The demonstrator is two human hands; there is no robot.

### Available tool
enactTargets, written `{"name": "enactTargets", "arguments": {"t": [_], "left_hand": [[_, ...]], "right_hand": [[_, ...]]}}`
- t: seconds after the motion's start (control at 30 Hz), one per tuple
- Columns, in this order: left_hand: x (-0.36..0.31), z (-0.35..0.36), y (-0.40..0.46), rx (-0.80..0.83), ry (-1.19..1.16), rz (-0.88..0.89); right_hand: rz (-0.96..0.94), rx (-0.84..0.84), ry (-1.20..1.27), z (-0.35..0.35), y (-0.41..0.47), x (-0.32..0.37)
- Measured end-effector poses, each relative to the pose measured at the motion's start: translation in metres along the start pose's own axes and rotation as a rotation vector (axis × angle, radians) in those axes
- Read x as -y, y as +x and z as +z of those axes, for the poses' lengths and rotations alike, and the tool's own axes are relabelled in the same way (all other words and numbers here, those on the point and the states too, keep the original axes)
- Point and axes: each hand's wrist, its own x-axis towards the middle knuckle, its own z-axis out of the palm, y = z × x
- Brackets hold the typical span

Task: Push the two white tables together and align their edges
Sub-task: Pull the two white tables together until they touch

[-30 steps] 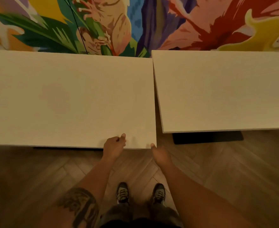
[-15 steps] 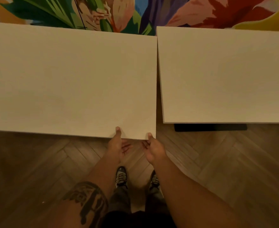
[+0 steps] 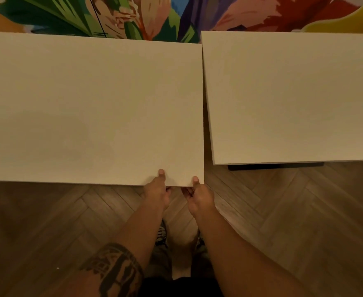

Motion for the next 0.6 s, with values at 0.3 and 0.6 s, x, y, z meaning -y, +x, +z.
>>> {"name": "enactTargets", "arguments": {"t": [0.3, 0.6], "left_hand": [[-0.007, 0.03, -0.002, 0.038, -0.04, 0.037], [-0.018, 0.066, 0.005, 0.049, -0.052, 0.026]], "right_hand": [[-0.041, 0.011, 0.019, 0.013, 0.015, 0.023], [-0.078, 0.007, 0.043, 0.031, 0.036, 0.054]]}}
